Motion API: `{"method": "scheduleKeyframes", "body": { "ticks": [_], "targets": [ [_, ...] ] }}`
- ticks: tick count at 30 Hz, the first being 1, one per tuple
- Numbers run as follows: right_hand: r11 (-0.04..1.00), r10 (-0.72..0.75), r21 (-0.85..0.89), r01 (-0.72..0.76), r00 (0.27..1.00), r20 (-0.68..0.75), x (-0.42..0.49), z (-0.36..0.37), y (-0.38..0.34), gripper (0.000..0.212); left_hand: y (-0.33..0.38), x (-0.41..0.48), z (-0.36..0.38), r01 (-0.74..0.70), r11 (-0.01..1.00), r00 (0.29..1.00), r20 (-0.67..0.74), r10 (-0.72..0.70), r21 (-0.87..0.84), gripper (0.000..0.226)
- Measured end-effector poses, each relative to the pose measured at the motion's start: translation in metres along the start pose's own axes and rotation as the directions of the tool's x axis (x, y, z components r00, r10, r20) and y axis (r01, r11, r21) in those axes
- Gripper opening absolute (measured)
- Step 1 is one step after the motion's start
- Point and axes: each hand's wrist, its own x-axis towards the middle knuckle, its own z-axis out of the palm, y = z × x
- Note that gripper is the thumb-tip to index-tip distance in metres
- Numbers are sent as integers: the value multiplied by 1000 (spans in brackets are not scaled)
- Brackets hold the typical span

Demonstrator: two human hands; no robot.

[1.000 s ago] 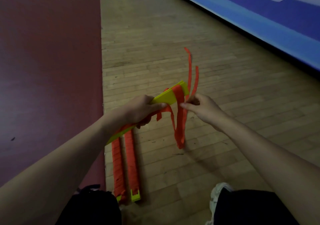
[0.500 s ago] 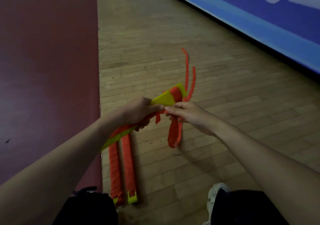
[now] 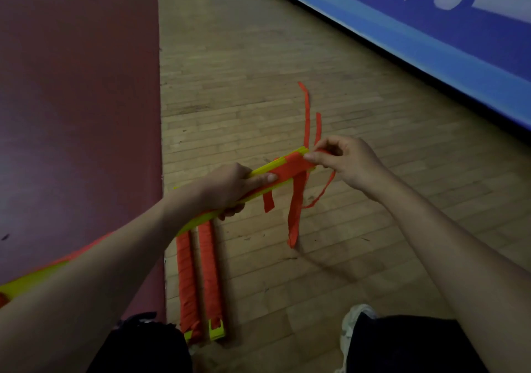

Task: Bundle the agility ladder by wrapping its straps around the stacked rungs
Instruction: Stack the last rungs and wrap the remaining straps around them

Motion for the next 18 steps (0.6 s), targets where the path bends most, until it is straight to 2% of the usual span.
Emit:
{"method": "scheduleKeyframes", "body": {
  "ticks": [6,10,15,18],
  "targets": [
    [969,31,244,-36,999,24,-2,-3,0,6,2,-4,-2,9,999,1000,-12,-10,-46,56],
    [930,87,357,-90,996,24,-3,-1,-1,9,6,-5,-2,-17,998,999,-49,15,-57,50],
    [825,161,544,-156,986,38,-3,4,-2,4,7,-8,-5,-44,994,998,-38,41,-97,49],
    [744,170,648,-165,984,55,-4,9,-3,11,6,-8,-3,-44,990,999,-32,40,-134,53]
  ]
}}
